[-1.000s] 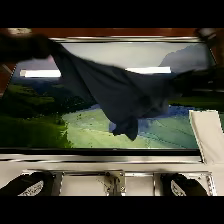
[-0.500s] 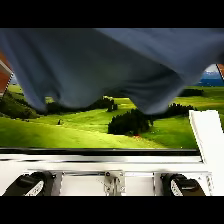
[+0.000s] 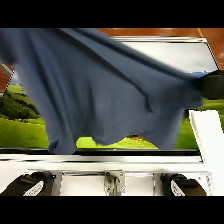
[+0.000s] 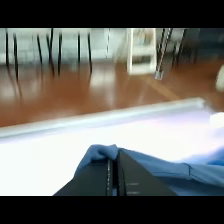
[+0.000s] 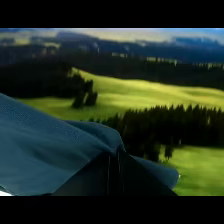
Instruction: Fold the shirts.
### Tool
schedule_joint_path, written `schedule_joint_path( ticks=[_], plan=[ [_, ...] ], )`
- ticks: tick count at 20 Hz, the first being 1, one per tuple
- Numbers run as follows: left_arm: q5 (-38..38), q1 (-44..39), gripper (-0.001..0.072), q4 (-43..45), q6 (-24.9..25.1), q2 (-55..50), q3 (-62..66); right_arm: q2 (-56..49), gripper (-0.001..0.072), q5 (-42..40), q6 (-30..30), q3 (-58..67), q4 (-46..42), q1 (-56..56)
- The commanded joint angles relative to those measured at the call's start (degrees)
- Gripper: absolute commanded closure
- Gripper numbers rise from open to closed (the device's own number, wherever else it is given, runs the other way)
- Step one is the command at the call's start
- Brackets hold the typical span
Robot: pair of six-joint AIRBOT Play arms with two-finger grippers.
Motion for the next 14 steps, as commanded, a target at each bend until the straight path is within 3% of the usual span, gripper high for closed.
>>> schedule_joint_path(
  ticks=[1, 3, 8, 13, 14],
  plan=[
    [-4.59, 0.13, 0.0667, 2.21, 0.02, -10.62, 0.02, -8.90, 0.0647, -1.95, 0.55, -7.17, -1.97, -0.02],
    [-4.76, 0.46, 0.0667, 2.19, -0.02, -17.86, 0.02, -14.91, 0.0647, -9.73, 0.63, -10.62, -2.80, -0.02],
    [-5.42, 0.68, 0.0666, 1.64, -5.53, -35.50, 0.02, -30.34, 0.0647, -24.44, 1.70, -10.99, -2.69, -0.04],
    [-16.11, 0.55, 0.0663, -2.38, -9.79, -46.58, 0.02, -40.48, 0.0647, -29.55, 3.85, -10.99, 3.74, 1.27],
    [-18.36, 0.52, 0.0617, -2.38, -11.67, -47.95, 0.02, -41.75, 0.0647, -29.64, 3.82, -10.99, 4.74, 1.84]
  ],
)
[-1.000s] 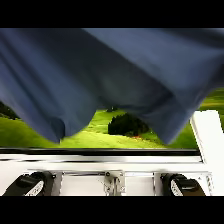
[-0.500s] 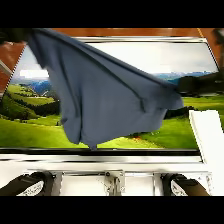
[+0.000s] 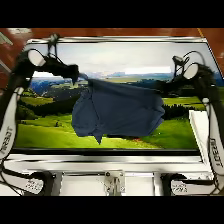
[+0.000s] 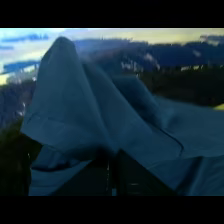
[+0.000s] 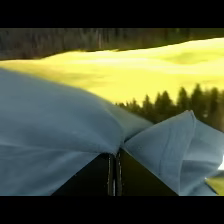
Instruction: Fold the shirts.
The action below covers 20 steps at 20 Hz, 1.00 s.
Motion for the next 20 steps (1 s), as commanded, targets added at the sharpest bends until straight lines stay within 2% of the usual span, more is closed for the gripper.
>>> schedule_joint_path(
  ticks=[1, 2, 3, 4, 5, 7, 8, 9, 10, 11, 13, 14, 16, 18, 20],
  plan=[
    [-8.87, -0.09, 0.0487, -2.01, -5.40, -6.69, 0.07, -5.75, 0.0637, -3.48, 0.79, -0.09, 4.50, 1.55],
    [-10.49, -0.02, 0.0300, -2.08, -6.23, -7.06, 0.07, -5.79, 0.0553, -3.74, 0.74, -0.09, 4.55, 1.77],
    [-12.48, 0.20, 0.0176, -2.05, -6.16, -6.95, 0.11, -5.46, 0.0257, -4.22, 0.37, 0.17, 4.42, 1.60],
    [-14.67, 0.81, 0.0171, -2.05, -6.16, -6.58, 0.28, -4.87, 0.0070, -2.78, -1.31, 0.87, 4.37, 1.01],
    [-17.16, 1.62, 0.0171, -2.08, -6.05, -5.95, 0.39, -3.85, 0.0068, 0.02, -4.22, 2.16, 3.34, 0.04],
    [-23.96, 3.87, 0.0172, -1.84, -2.01, -3.91, 0.28, -0.94, 0.0069, 8.20, -9.07, 4.22, -2.38, -2.75],
    [-26.25, 5.14, 0.0171, -1.90, -1.70, -2.89, -0.09, 0.79, 0.0071, 12.02, -9.16, 4.07, -6.45, -4.57],
    [-27.82, 6.29, 0.0152, -2.47, -1.73, -1.64, -1.07, 2.32, 0.0119, 14.82, -9.25, 3.06, -8.76, -6.95],
    [-28.68, 7.19, 0.0057, -3.19, -1.53, -0.13, -3.26, 3.61, 0.0158, 16.17, -9.94, 1.09, -8.04, -9.73],
    [-28.61, 7.85, 0.0012, -3.56, -1.49, 1.38, -6.54, 4.85, 0.0157, 16.92, -11.43, -2.08, -4.87, -13.16],
    [-27.36, 8.81, 0.0012, -4.55, -0.61, 4.28, -15.87, 7.06, 0.0156, 17.09, -13.90, -10.34, 3.02, -20.09],
    [-25.68, 9.14, 0.0012, -6.10, 0.48, 5.64, -20.92, 7.96, 0.0119, 17.07, -15.04, -14.95, 6.93, -23.41],
    [-18.86, 10.14, 0.0011, -10.69, 2.97, 8.59, -30.86, 9.29, 0.0111, 16.98, -19.10, -23.08, 15.06, -28.44],
    [-14.58, 11.74, 0.0011, -12.24, 3.06, 9.68, -36.68, 10.16, 0.0111, 15.78, -21.66, -28.81, 19.74, -30.97],
    [-11.37, 13.40, 0.0012, -12.61, 3.21, 9.64, -39.91, 10.38, 0.0111, 13.79, -22.05, -31.54, 20.74, -31.47]
  ],
)
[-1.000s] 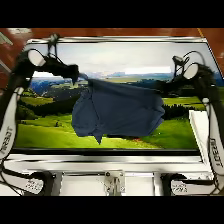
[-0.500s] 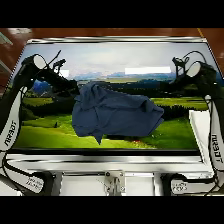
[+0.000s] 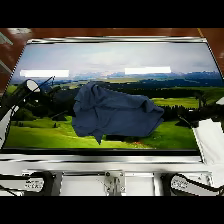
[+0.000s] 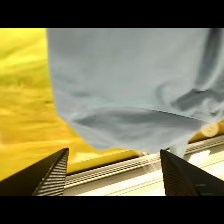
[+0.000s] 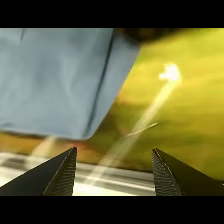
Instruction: Fold the shirts.
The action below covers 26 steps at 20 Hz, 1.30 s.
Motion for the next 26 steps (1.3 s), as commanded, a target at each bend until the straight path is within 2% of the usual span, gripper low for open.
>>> schedule_joint_path(
  ticks=[1, 8, 9, 11, 14, 15, 16, 17, 19, 22, 25, 26],
  plan=[
    [7.43, 2.56, 0.0012, -3.34, 1.09, 1.36, -7.93, 1.07, 0.0111, -2.40, -3.08, -6.84, 6.40, -3.02],
    [10.51, 2.51, 0.0012, -4.55, 2.82, -2.93, -8.59, 1.05, 0.0110, -6.51, -3.06, -7.04, 10.43, -2.95],
    [10.64, 2.49, 0.0012, -6.08, 4.28, -3.41, -8.61, 1.05, 0.0085, -6.51, -3.06, -7.04, 10.43, -2.93],
    [11.50, 2.40, 0.0014, -10.88, 6.62, -4.24, -8.61, 1.01, 0.0085, -6.80, -3.06, -7.10, 10.19, -2.08],
    [11.96, 0.98, 0.0017, -12.83, 6.62, -5.81, -8.52, 1.01, 0.0086, -10.16, -3.13, -8.26, 9.94, 2.10],
    [11.82, 0.44, 0.0080, -12.85, 6.60, -6.34, -8.52, 1.01, 0.0085, -11.61, -3.13, -8.61, 9.86, 3.37],
    [11.87, 0.04, 0.0304, -12.83, 6.62, -6.78, -8.52, 1.01, 0.0085, -12.79, -2.99, -8.63, 9.55, 4.31],
    [12.02, -0.02, 0.0485, -12.85, 6.64, -6.93, -8.50, 1.01, 0.0086, -13.51, -2.58, -8.63, 9.40, 4.81],
    [11.98, 0.15, 0.0669, -13.05, 8.68, -6.75, -8.46, 1.01, 0.0085, -13.75, -1.60, -8.63, 7.65, 4.87],
    [11.98, 0.13, 0.0667, -12.96, 10.10, -5.22, -8.20, 0.92, 0.0086, -14.08, 1.42, -10.21, -0.13, 5.92],
    [12.02, 0.13, 0.0666, -12.92, 14.27, -2.73, -7.10, -0.35, 0.0087, -17.20, 1.46, -13.31, 1.86, 8.44],
    [12.04, 0.13, 0.0667, -12.90, 14.29, -2.01, -6.80, -0.76, 0.0088, -19.71, 1.49, -13.84, 3.13, 9.55]
  ],
)
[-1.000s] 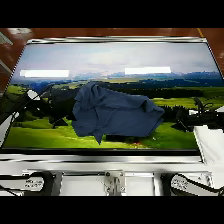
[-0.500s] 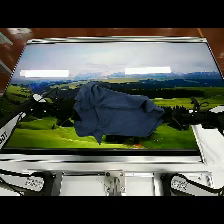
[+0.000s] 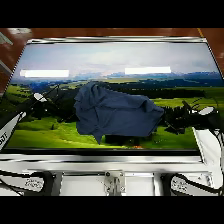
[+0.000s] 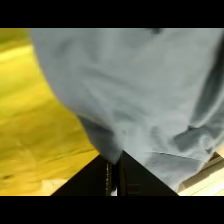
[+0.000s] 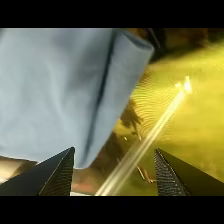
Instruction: Fold the shirts.
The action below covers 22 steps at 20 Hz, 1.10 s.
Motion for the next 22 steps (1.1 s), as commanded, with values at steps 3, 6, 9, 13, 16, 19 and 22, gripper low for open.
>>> schedule_joint_path(
  ticks=[3, 6, 9, 13, 16, 19, 22],
  plan=[
    [0.04, -0.07, 0.0667, -0.11, 2.93, 3.30, 1.44, -1.16, 0.0107, -12.57, 1.46, -2.12, 6.78, 5.99],
    [0.09, -0.04, 0.0666, -0.11, 2.97, 4.33, 1.60, -1.49, 0.0108, -19.21, 7.37, -2.12, 7.61, 9.84],
    [0.09, -0.04, 0.0666, -0.11, 2.95, 5.03, 1.60, -3.06, 0.0497, -18.99, 9.42, -2.12, 7.52, 12.39],
    [2.89, -0.04, 0.0669, 0.02, 4.22, 9.46, 1.60, 1.22, 0.0648, -14.16, 2.73, 0.02, 5.31, 12.07],
    [7.80, -0.04, 0.0669, 0.39, 4.22, 20.20, 4.61, 11.21, 0.0647, -9.86, -3.69, 6.86, -1.38, 12.07],
    [10.49, -0.07, 0.0668, -0.42, 4.20, 33.53, 14.51, 24.06, 0.0647, -9.99, -4.00, 19.08, -11.23, 12.07],
    [16.04, -0.07, 0.0667, -0.39, 4.20, 45.13, 25.57, 33.27, 0.0647, -10.60, -0.70, 32.44, -13.38, 12.07]
  ],
)
